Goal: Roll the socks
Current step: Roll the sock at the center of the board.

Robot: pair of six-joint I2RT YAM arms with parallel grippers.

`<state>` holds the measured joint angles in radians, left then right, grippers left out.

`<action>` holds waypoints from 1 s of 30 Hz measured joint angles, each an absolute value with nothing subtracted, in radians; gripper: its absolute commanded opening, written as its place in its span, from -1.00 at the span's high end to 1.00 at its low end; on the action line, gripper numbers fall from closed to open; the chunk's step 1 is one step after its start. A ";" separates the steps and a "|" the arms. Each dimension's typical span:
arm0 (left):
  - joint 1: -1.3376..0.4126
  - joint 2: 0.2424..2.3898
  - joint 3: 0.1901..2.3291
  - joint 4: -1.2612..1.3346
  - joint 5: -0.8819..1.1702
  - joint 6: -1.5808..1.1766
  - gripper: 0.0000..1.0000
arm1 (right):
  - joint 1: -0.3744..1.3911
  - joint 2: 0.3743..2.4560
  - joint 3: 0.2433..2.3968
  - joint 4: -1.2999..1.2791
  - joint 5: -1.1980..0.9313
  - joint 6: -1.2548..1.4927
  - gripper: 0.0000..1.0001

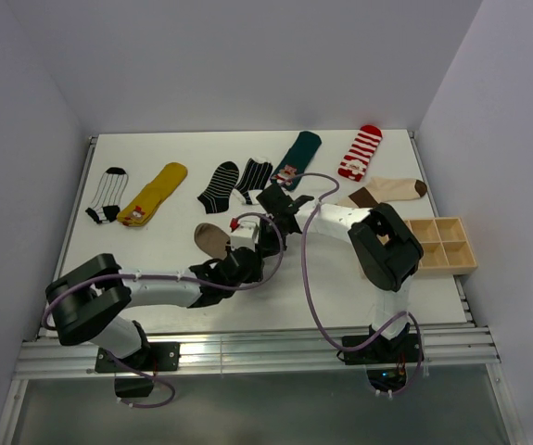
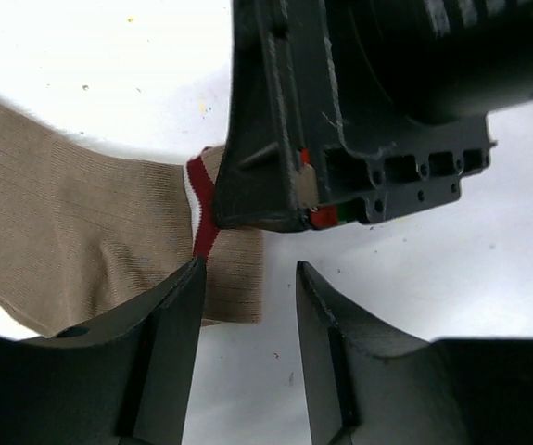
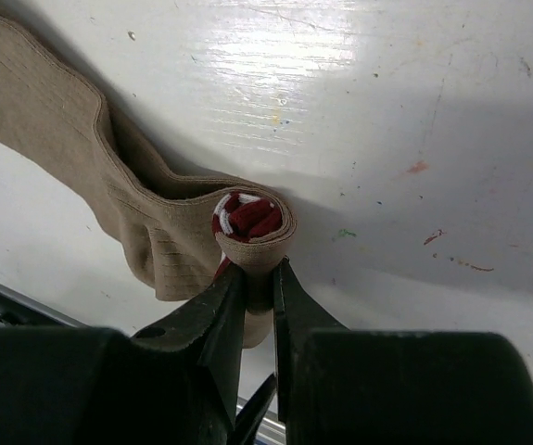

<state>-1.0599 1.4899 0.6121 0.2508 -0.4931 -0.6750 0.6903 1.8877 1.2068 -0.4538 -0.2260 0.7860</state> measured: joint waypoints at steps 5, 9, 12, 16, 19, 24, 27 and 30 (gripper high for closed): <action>-1.100 1.563 0.641 0.239 -0.556 -0.664 0.11 | 0.690 1.888 1.210 -0.466 -0.228 0.786 0.99; -1.108 1.606 0.660 0.226 -0.597 -0.666 0.24 | 0.690 1.890 1.210 -0.465 -0.229 0.786 0.97; -1.108 1.628 0.670 0.219 -0.619 -0.671 0.46 | 0.690 1.890 1.210 -0.464 -0.229 0.786 0.92; -1.114 1.648 0.689 0.217 -0.644 -0.680 0.94 | 0.687 1.889 1.203 -0.444 -0.235 0.786 0.71; -1.115 1.653 0.696 0.209 -0.653 -0.694 0.99 | 0.677 1.872 1.158 -0.380 -0.258 0.797 0.39; -1.103 1.631 0.682 0.214 -0.613 -0.710 0.99 | 0.656 1.789 1.014 -0.231 -0.306 0.834 0.05; -1.061 1.580 0.641 0.231 -0.510 -0.729 0.99 | 0.640 1.729 0.925 -0.142 -0.331 0.858 -0.03; -0.987 1.527 0.594 0.250 -0.380 -0.754 0.99 | 0.617 1.657 0.841 -0.042 -0.342 0.888 -0.03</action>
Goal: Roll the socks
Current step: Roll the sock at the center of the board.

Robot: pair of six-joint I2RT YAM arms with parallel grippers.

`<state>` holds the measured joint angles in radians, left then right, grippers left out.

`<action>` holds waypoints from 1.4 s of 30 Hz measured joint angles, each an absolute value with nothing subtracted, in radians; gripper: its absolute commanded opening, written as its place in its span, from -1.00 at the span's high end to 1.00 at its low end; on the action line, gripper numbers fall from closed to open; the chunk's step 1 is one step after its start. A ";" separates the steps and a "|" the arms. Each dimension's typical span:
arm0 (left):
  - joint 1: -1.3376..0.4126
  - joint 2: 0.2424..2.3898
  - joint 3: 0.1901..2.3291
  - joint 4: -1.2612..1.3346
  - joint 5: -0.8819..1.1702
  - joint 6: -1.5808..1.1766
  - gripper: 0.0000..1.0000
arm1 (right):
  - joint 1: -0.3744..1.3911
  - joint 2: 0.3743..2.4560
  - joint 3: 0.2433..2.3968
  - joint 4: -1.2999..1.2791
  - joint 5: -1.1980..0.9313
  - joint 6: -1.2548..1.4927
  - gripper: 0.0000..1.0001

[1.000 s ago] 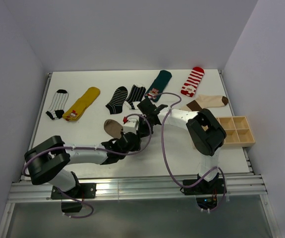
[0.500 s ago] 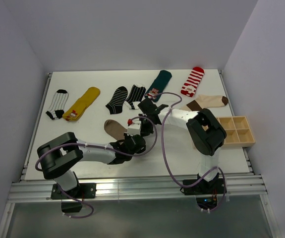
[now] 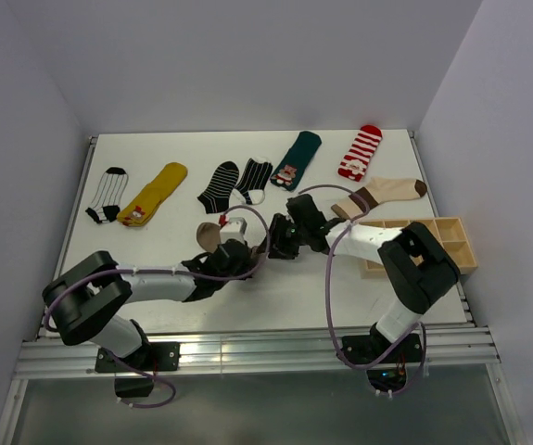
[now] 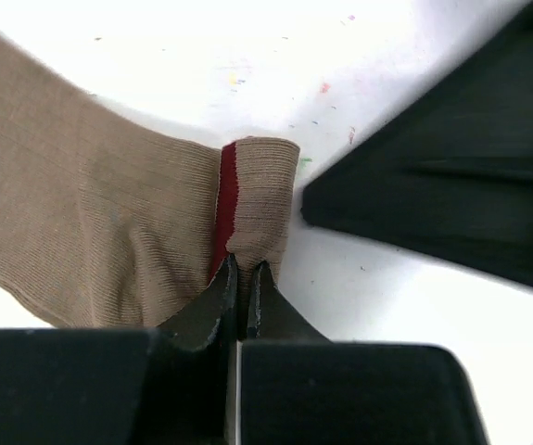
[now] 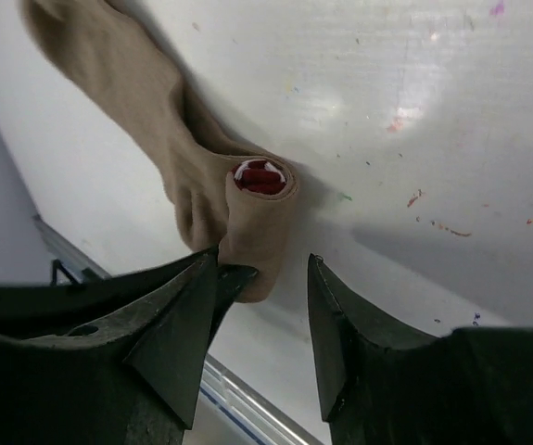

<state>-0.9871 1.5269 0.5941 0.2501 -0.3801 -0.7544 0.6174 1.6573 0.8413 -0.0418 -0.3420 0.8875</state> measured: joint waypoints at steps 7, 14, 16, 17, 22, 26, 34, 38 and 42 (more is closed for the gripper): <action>-0.782 1.469 0.532 0.295 -0.051 -0.811 0.89 | 0.595 1.600 0.717 0.193 -0.362 0.936 -0.04; -0.623 1.470 0.525 0.319 0.188 -0.857 0.81 | 0.604 1.661 0.678 0.358 -0.387 0.969 -0.04; -0.594 1.473 0.521 0.336 0.236 -0.871 0.81 | 0.614 1.686 0.678 0.395 -0.389 0.976 -0.04; -0.578 1.476 0.514 0.352 0.261 -0.879 0.81 | 0.619 1.698 0.678 0.411 -0.389 0.979 -0.04; -0.514 1.519 0.477 0.395 0.345 -0.923 0.81 | 0.637 1.758 0.678 0.480 -0.395 1.000 -0.02; -0.508 1.549 0.459 0.450 0.389 -0.958 0.83 | 0.639 1.776 0.669 0.509 -0.398 1.015 -0.02; -0.508 1.570 0.389 0.596 0.470 -1.072 0.85 | 0.639 1.773 0.648 0.524 -0.387 1.022 -0.07; -0.509 1.570 0.379 0.637 0.489 -1.122 0.87 | 0.639 1.763 0.646 0.525 -0.382 1.026 -0.16; -0.513 1.574 0.366 0.677 0.493 -1.156 0.88 | 0.639 1.763 0.646 0.527 -0.384 1.028 -0.16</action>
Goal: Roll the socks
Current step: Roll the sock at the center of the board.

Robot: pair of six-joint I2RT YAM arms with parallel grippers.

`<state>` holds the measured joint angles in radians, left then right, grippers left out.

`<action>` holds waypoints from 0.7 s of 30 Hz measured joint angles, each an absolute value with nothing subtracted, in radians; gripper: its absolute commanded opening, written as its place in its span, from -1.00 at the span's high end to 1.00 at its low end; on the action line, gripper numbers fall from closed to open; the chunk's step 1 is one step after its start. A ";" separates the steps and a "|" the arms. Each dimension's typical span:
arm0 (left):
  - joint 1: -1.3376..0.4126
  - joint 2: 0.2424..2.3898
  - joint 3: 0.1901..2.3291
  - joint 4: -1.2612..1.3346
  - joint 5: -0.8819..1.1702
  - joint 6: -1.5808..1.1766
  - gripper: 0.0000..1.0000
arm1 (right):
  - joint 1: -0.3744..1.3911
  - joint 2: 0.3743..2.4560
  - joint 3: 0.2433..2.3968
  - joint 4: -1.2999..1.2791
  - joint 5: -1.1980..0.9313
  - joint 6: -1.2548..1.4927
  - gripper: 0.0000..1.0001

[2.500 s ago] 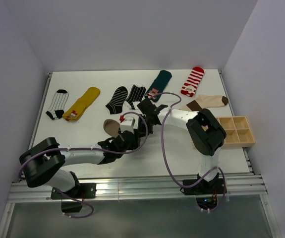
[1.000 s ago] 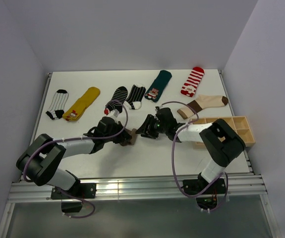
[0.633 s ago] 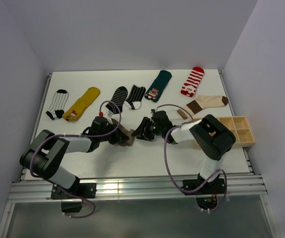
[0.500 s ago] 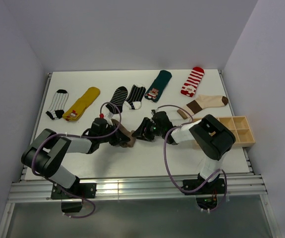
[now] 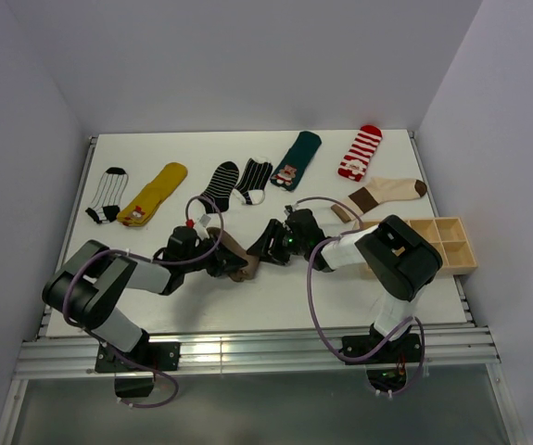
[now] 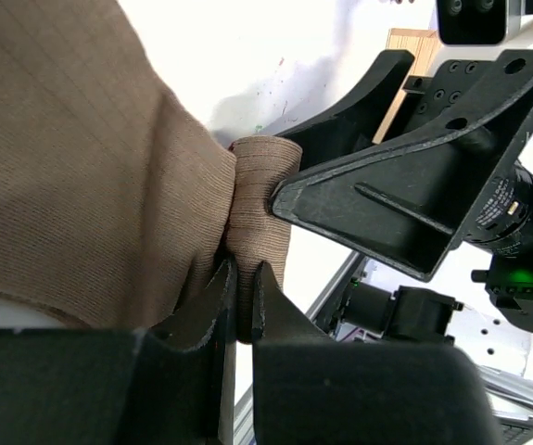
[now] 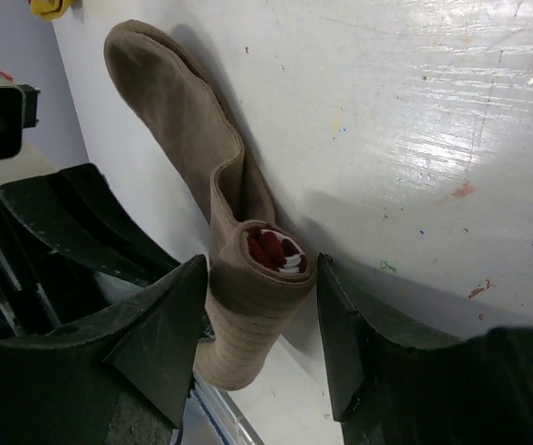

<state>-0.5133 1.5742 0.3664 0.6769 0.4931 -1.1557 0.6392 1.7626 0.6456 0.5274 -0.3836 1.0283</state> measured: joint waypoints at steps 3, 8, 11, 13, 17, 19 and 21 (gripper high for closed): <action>-0.517 1.610 0.358 0.715 0.495 -1.179 0.88 | 0.639 1.763 0.644 0.529 -0.385 1.029 -0.15; -0.534 1.700 0.344 0.815 0.505 -1.237 0.88 | 0.639 1.762 0.636 0.531 -0.385 1.029 -0.08; -0.563 1.745 0.346 0.879 0.508 -1.267 0.88 | 0.639 1.761 0.635 0.525 -0.384 1.027 -0.01; -0.584 1.758 0.348 0.899 0.506 -1.277 0.88 | 0.639 1.757 0.635 0.508 -0.382 1.021 0.09; -0.601 1.765 0.348 0.912 0.499 -1.280 0.85 | 0.639 1.746 0.636 0.448 -0.363 0.996 0.62; -0.603 1.765 0.349 0.909 0.496 -1.278 0.82 | 0.639 1.738 0.640 0.414 -0.350 0.981 0.79; -0.605 1.764 0.354 0.900 0.490 -1.275 0.68 | 0.639 1.728 0.656 0.365 -0.332 0.964 1.00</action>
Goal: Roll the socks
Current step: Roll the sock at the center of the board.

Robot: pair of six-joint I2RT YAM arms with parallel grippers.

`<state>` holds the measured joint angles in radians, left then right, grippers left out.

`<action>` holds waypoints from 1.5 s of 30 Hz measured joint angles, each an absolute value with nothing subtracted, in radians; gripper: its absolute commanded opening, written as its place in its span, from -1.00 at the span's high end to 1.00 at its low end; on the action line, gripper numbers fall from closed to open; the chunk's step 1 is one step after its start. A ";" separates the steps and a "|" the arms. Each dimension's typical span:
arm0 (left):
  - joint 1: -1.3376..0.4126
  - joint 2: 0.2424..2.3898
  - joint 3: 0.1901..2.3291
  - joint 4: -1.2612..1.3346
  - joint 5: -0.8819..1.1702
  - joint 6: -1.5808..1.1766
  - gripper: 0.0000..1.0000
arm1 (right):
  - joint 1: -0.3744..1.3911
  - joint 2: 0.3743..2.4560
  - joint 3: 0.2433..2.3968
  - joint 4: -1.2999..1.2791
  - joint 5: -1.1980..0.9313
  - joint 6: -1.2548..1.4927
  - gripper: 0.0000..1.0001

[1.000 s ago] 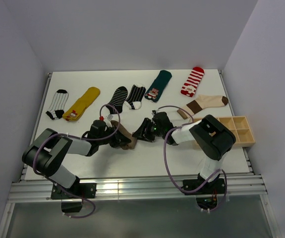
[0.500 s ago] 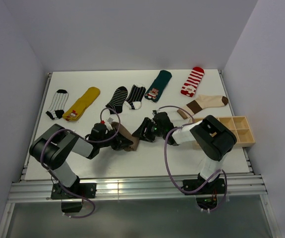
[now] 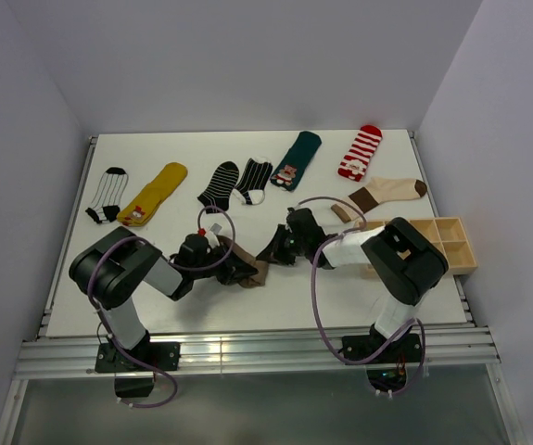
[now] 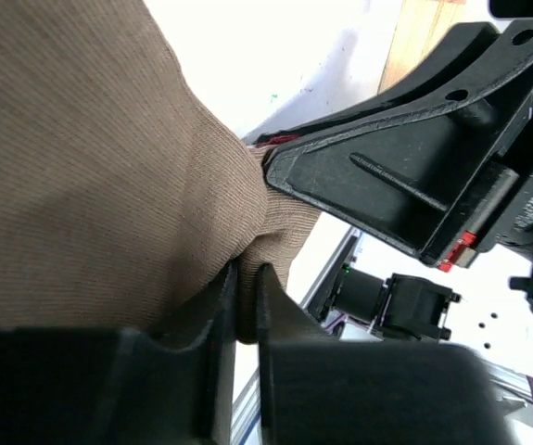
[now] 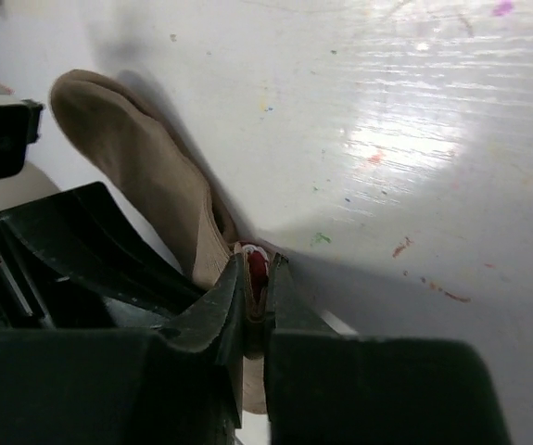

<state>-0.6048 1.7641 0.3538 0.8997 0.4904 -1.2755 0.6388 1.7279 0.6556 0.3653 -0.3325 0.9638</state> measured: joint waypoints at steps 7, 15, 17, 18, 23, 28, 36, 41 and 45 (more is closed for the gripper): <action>-0.635 1.636 0.398 0.681 0.370 -1.185 -0.06 | 0.644 1.717 0.781 0.109 -0.262 0.902 1.00; -0.861 1.415 0.556 0.266 -0.039 -1.013 -0.10 | 0.668 1.748 0.947 -0.153 -0.164 0.852 1.00; -0.918 1.401 0.583 0.204 -0.146 -0.971 -0.08 | 0.678 1.771 0.985 -0.201 -0.154 0.847 1.00; -0.944 1.402 0.594 0.179 -0.196 -0.950 -0.08 | 0.681 1.777 0.997 -0.217 -0.150 0.847 1.00; -1.052 1.442 0.649 0.099 -0.398 -0.857 -0.03 | 0.687 1.796 1.043 -0.283 -0.139 0.843 1.00; -1.140 1.532 0.715 0.059 -0.549 -0.793 -0.01 | 0.688 1.811 1.071 -0.319 -0.139 0.843 1.00; -1.209 1.637 0.794 0.019 -0.673 -0.734 0.00 | 0.688 1.823 1.083 -0.329 -0.144 0.842 1.00; -1.228 1.714 0.844 -0.012 -0.709 -0.721 0.02 | 0.688 1.832 1.090 -0.330 -0.150 0.842 1.00; -1.237 1.782 0.901 -0.070 -0.752 -0.727 0.30 | 0.688 1.836 1.095 -0.330 -0.155 0.842 1.00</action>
<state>-1.2369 1.7821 0.9012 -0.0704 -0.7525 -0.7273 0.6876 1.8362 1.0950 -0.3298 -0.1555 0.8417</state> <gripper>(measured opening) 0.439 0.176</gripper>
